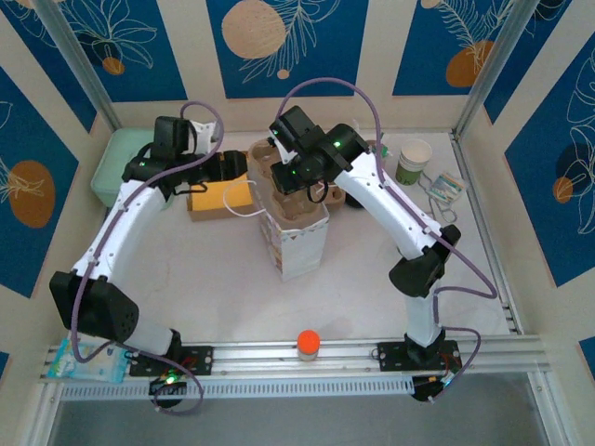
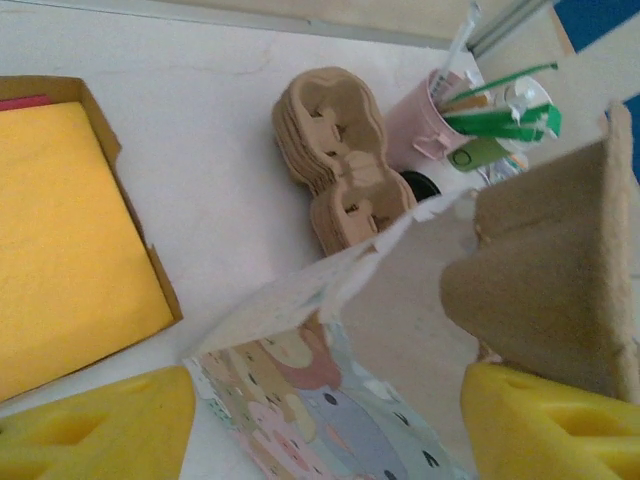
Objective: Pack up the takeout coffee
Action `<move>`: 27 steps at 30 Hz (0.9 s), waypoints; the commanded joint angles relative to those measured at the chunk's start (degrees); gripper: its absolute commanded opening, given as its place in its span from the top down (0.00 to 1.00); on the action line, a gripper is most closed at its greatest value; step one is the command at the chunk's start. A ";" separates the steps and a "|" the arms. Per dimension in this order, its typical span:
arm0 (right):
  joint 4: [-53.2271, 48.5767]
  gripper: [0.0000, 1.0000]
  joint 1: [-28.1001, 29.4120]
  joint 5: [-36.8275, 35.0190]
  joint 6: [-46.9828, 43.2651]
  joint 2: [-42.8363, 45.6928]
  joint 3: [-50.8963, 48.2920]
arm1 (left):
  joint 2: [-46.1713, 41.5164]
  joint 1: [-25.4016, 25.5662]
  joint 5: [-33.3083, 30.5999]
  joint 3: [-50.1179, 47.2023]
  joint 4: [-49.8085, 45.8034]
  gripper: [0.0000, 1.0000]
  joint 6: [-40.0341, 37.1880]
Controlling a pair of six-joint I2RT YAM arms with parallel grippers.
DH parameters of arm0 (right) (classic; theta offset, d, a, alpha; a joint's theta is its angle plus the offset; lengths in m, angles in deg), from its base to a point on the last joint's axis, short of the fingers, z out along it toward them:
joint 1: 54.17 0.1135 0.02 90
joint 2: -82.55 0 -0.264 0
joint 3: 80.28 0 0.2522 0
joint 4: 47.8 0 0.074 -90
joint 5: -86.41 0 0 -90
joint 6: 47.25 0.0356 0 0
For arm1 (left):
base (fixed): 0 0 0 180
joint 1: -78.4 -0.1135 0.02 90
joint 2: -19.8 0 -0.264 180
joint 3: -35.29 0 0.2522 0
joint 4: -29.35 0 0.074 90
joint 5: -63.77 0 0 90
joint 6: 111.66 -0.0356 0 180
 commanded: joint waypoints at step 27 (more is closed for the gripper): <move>1.92 0.84 2.10 -2.70 0.50 5.34 -8.04 | -3.95 2.19 1.58 -5.71 0.69 0.95 0.38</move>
